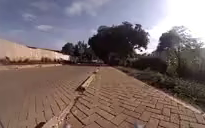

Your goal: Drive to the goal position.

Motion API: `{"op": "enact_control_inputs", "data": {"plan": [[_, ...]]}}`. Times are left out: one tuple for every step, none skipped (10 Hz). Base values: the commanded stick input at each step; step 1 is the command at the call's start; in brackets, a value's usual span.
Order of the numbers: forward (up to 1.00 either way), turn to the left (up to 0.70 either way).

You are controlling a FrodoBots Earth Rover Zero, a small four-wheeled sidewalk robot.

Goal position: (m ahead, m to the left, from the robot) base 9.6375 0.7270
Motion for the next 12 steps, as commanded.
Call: {"op": "enact_control_inputs", "data": {"plan": [[0.70, 0.00], [0.70, 0.00], [0.70, -0.03], [0.70, -0.16], [0.70, -0.29], [0.70, -0.34], [0.70, -0.34], [0.70, -0.34], [0.70, -0.34], [0.70, -0.34], [0.70, -0.34], [0.70, -0.04]]}}
